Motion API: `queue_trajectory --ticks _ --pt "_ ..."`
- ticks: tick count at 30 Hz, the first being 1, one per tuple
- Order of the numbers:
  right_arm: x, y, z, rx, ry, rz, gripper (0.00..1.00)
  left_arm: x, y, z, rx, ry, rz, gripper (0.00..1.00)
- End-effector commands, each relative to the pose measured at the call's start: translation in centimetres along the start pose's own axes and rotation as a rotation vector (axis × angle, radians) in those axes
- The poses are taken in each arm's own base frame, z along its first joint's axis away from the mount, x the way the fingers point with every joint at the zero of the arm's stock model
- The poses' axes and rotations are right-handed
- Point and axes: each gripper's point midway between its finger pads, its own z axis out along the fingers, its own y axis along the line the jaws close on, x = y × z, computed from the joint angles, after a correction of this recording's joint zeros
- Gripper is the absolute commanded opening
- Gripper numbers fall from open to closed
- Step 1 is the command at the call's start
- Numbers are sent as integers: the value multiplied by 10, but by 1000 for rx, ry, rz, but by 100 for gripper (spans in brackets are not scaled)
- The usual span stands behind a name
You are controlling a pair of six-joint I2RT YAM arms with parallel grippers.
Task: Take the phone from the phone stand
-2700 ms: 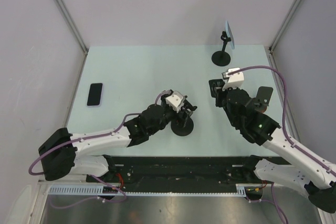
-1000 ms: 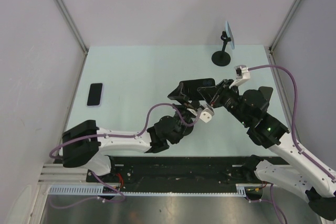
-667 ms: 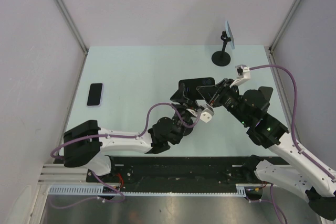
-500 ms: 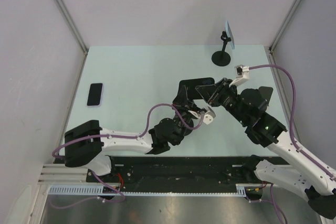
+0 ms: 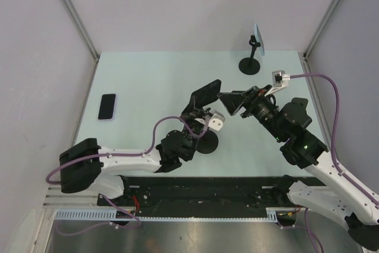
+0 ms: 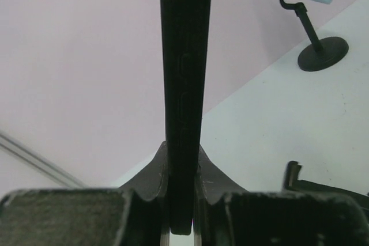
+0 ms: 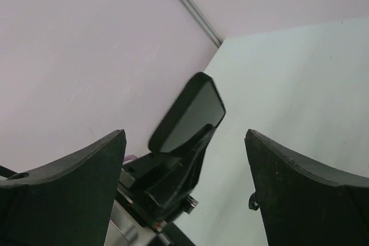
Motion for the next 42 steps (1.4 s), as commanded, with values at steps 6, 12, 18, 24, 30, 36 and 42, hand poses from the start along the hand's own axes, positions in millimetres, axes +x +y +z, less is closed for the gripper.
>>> queue_trajectory --ticks 6,12,18,24,30,36,42 --pt "-35 11 -12 -40 -109 -104 96 13 64 3 -18 70 -392 0" --pt "-37 -13 -23 61 -106 -191 100 44 79 7 136 182 -615 0" --pt "-31 -34 -34 138 -71 -279 100 108 88 1 209 408 -795 0" --pt "-19 -55 -43 184 -43 -342 100 179 95 -10 250 663 -971 0" --pt "-6 -74 -54 222 -16 -414 100 239 106 -19 231 844 -1075 0" --pt "-1 -92 -60 266 -17 -474 100 300 118 -23 188 1018 -1121 0" --pt "10 -93 -57 237 11 -474 100 350 130 -21 176 1147 -1132 0"
